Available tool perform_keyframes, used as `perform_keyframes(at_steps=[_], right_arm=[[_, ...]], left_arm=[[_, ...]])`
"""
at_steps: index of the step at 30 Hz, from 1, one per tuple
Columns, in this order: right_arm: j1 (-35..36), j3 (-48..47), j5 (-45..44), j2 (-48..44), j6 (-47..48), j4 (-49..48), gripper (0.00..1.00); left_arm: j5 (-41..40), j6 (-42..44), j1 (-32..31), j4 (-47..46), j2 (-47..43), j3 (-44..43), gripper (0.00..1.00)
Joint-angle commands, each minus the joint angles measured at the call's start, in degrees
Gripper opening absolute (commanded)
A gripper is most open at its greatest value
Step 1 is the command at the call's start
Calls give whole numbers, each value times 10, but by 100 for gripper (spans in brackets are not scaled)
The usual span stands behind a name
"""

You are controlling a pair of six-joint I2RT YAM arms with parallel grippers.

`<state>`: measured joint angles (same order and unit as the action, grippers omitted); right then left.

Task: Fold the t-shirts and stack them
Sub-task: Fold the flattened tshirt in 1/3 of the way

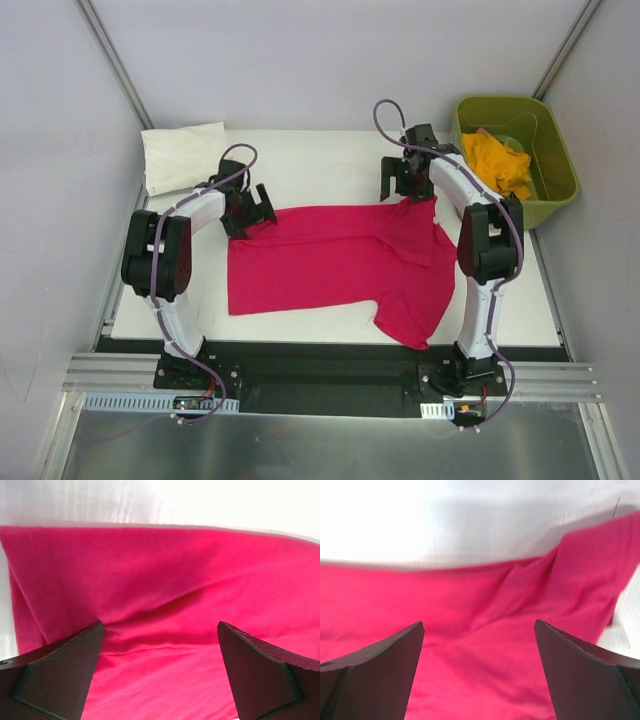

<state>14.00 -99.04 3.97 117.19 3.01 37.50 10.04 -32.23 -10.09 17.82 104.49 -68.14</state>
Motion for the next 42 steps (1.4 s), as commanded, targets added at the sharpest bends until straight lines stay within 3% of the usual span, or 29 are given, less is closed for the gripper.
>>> perform_keyframes(at_steps=[1,9,23,25,32,37,42], right_arm=[[-30,-63,6,51,-10,3,97],[-64,-89,-7,125,-12,15,97],[-67,-85,-170,74,-29,-3,97],[-66,-91,-165,71,-28,-1,97],[-49,-57,1,-9,50,-34,97],[-21,9,26,-91,53,-57,97],[-1,121,30,-167,30,-81,97]], left_arm=[[-5,-11,12,3,31,-25,99],[-27,-17,49,4,17,45,99],[-48,-13,73,8,-71,121,99],[-49,-13,73,8,-79,125,99],[-22,12,73,23,-106,80,99],[15,-2,72,23,-145,58,99],[39,-30,63,23,-214,102,99]])
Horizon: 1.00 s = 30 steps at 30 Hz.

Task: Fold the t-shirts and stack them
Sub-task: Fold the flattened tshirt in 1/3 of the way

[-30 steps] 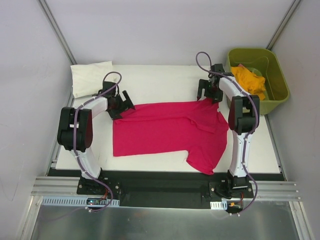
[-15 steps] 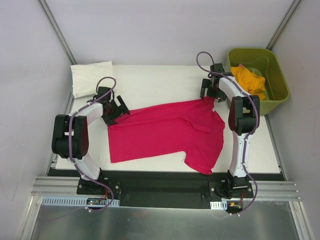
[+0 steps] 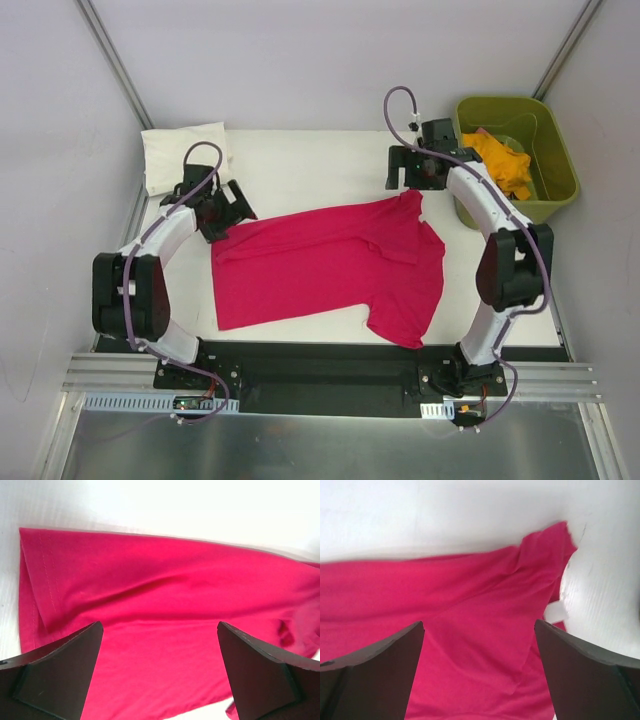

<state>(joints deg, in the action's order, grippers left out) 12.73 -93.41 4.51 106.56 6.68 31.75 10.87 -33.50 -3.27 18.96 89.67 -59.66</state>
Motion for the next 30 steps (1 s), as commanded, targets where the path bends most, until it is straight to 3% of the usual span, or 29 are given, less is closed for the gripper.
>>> perform_keyframes(at_steps=[1,7,12,18,30], right_arm=[[14,80,23,-85,-13,-29,97],[50,222,27,-134,-66,-78,97],[57,262,21,-102,-112,-96,97],[56,264,16,-54,-139,-97,97],[52,198,-39,29,-196,-77,97]], left_arm=[[32,-21,-9,12,-75,40,99],[31,-46,-53,11,-115,120,99],[12,-33,-53,10,-63,122,99],[-5,-8,-39,10,37,77,99],[5,26,-3,30,199,-107,99]])
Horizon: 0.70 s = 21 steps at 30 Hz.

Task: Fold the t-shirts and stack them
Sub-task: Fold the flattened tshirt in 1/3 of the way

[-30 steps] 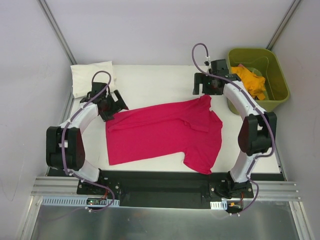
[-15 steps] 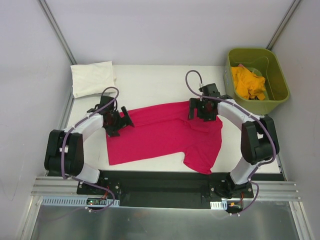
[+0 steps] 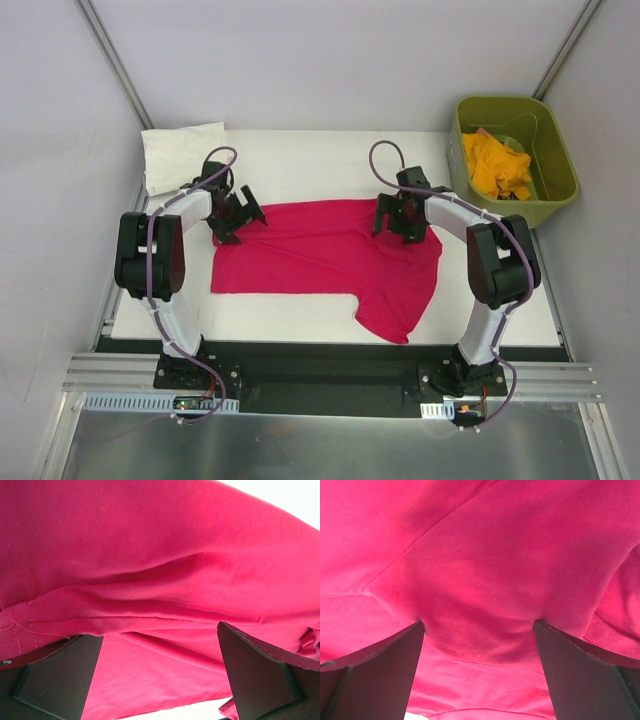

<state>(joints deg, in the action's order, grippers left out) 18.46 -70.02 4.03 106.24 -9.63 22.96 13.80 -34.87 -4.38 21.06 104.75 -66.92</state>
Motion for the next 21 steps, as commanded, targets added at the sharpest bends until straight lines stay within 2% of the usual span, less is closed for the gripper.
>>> perform_keyframes(at_steps=[1,5,9,16,21], right_arm=[[-5,-43,-37,39,-36,15,97],[-5,-66,-37,26,-47,16,97],[-1,-67,-34,-13,-51,29,97],[10,-57,-37,-95,-13,82,97],[29,13,-84,-189,-14,75,97]], left_arm=[[-25,39,9,13,55,-44,99],[-24,36,10,30,38,-64,99],[-53,9,10,44,-11,-6,100],[-87,-21,10,58,-176,121,99],[-126,-40,10,79,-308,186,99]])
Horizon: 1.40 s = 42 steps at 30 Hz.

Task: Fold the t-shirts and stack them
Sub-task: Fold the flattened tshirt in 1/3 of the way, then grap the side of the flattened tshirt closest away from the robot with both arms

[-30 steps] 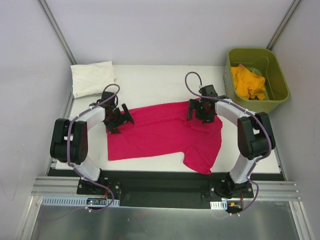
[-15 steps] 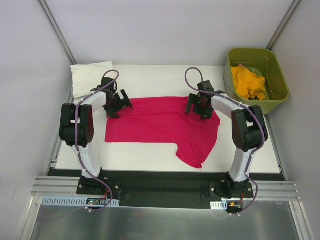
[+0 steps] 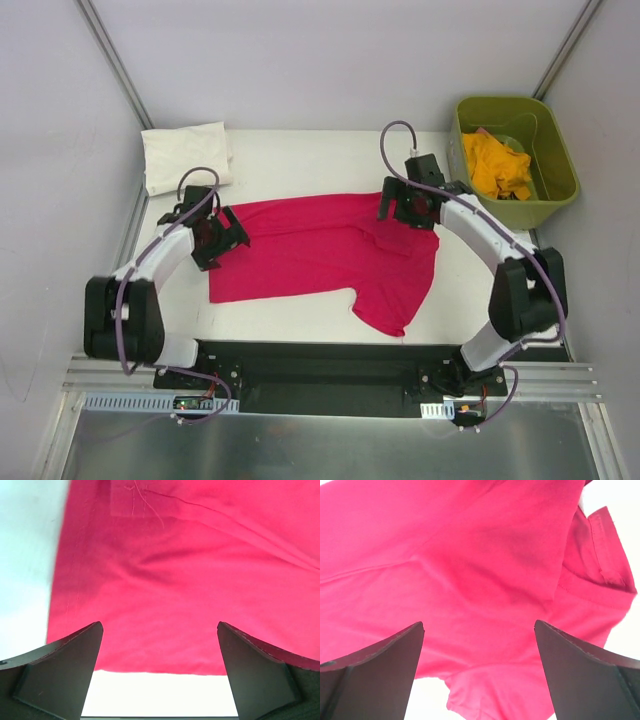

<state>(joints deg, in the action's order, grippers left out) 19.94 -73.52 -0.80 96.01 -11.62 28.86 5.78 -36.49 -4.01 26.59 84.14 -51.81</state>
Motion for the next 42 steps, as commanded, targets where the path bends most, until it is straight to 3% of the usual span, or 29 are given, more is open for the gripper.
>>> perform_keyframes(at_steps=[1,9,13,17,26,29,33,37,39,42], right_arm=[[14,62,-44,-124,1,14,97],[15,232,-87,-303,-15,-9,97],[15,270,-112,-351,-21,1,97],[14,287,-119,-364,-26,5,97],[14,283,-81,-348,-24,38,97],[25,288,-73,-360,-19,86,97],[100,277,-93,-363,-21,155,97],[237,272,-113,-322,-71,217,98],[271,282,-96,-297,-90,212,99],[291,316,-43,-268,-104,157,89]], left_arm=[[-52,-33,6,35,-118,46,99],[-110,-86,7,74,-224,173,97],[-127,-122,9,72,-218,202,81],[-161,-137,13,70,-205,216,52],[-158,-153,20,21,-184,233,29],[-142,-147,21,0,-178,237,1],[-121,-131,21,-12,-179,240,0],[-111,-127,21,-11,-195,239,0],[-111,-130,21,-11,-209,240,0],[-104,-125,21,-11,-222,239,0]])
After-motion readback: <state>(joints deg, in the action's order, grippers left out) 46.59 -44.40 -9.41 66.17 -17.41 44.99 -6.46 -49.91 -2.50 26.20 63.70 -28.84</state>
